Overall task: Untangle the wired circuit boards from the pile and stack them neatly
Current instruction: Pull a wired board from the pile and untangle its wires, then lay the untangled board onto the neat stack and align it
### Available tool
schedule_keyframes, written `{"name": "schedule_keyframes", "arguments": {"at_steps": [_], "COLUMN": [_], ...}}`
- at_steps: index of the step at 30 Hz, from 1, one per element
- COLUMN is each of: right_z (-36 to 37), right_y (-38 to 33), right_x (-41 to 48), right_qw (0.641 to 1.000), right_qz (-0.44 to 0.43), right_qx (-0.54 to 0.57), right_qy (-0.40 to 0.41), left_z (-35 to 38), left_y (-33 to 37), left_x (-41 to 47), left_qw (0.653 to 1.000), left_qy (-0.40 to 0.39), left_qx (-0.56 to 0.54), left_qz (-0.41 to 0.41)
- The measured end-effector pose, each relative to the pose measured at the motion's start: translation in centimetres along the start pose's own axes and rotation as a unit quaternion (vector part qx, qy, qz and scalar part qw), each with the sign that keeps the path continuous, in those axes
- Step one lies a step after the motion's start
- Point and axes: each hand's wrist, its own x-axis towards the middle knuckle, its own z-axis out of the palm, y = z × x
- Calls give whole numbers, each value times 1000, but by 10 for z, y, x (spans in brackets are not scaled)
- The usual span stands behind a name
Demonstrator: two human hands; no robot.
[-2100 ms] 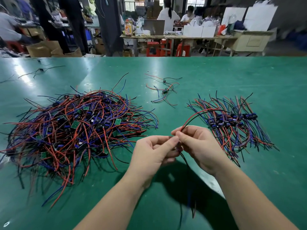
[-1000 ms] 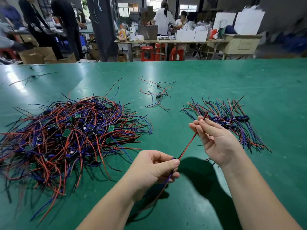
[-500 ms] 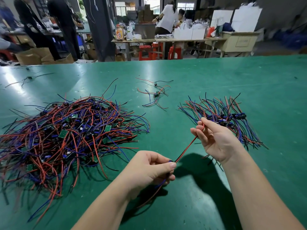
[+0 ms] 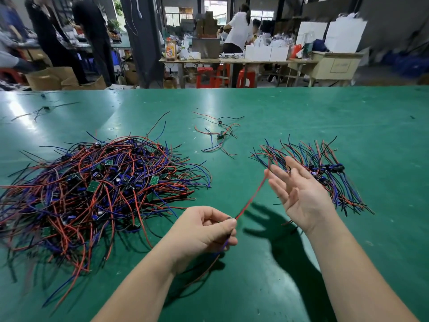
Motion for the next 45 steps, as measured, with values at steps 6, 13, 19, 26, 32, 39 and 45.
{"name": "schedule_keyframes", "arguments": {"at_steps": [6, 13, 19, 26, 32, 39, 45], "right_z": [12, 30, 27, -33, -89, -93, -39], "right_y": [26, 53, 3, -88, -81, -69, -52], "right_x": [-21, -42, -20, 79, 96, 94, 62], "right_qw": [962, 820, 889, 834, 656, 545, 596], "right_qz": [-41, -157, -120, -135, -187, -100, -145], "right_qx": [-266, -536, -434, -519, -702, -809, -773], "right_qy": [-56, -119, -81, 130, 205, 197, 164], "left_z": [2, 4, 6, -12, -20, -64, -60], "left_y": [0, -2, 0, 10, 9, 7, -12], "left_x": [7, 8, 7, 9, 12, 12, 20], "left_qw": [988, 994, 995, 992, 946, 707, 642], "left_qy": [126, 59, -9, 79, 267, 439, 363], "left_qx": [-86, -67, -91, -93, 107, 518, 675], "left_qz": [36, 61, 42, 38, 152, 200, 21]}}
